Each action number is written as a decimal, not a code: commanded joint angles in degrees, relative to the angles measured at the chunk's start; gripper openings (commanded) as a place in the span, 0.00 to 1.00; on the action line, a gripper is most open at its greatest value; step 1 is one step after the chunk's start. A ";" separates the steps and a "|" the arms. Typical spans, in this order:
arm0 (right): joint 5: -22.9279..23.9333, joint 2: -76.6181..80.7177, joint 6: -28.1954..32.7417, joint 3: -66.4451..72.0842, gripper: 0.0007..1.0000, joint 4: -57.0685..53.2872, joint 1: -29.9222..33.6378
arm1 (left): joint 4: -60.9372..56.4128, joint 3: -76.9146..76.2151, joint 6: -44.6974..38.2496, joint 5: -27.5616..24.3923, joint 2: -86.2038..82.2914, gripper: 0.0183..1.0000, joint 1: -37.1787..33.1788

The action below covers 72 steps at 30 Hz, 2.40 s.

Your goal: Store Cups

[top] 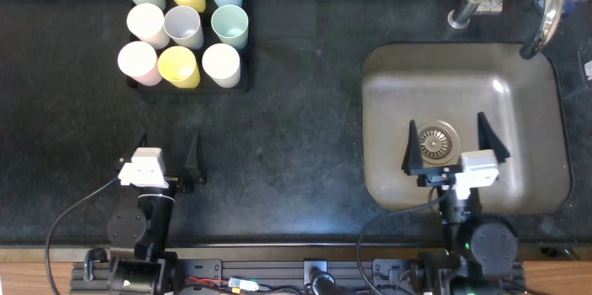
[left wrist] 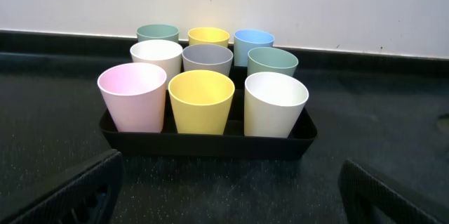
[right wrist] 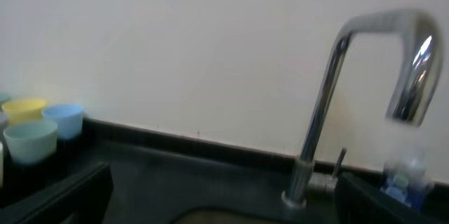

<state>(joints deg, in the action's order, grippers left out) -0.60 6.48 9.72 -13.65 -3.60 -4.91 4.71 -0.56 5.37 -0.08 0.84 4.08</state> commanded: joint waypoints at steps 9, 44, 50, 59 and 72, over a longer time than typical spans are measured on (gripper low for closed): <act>0.46 -2.56 0.17 10.78 1.00 0.92 0.17 | 0.13 0.11 -1.07 -0.70 -0.68 1.00 -0.15; 0.63 -6.25 -0.04 13.38 1.00 -0.81 0.07 | 0.13 0.11 -1.05 -0.70 -0.68 1.00 -0.15; 0.63 -6.25 -0.04 13.38 1.00 -0.83 0.07 | 0.13 0.11 -1.05 -0.70 -0.68 1.00 -0.15; 0.63 -6.25 -0.04 13.38 1.00 -0.81 0.07 | 0.13 0.11 -1.05 -0.70 -0.68 1.00 -0.15; 0.63 -6.25 -0.04 13.38 1.00 -0.83 0.07 | 0.13 0.11 -1.07 -0.70 -0.68 1.00 -0.15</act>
<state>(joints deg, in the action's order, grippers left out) -0.43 0.78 9.72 -1.04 -4.60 -4.91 4.71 -0.56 5.37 -0.08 0.84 4.08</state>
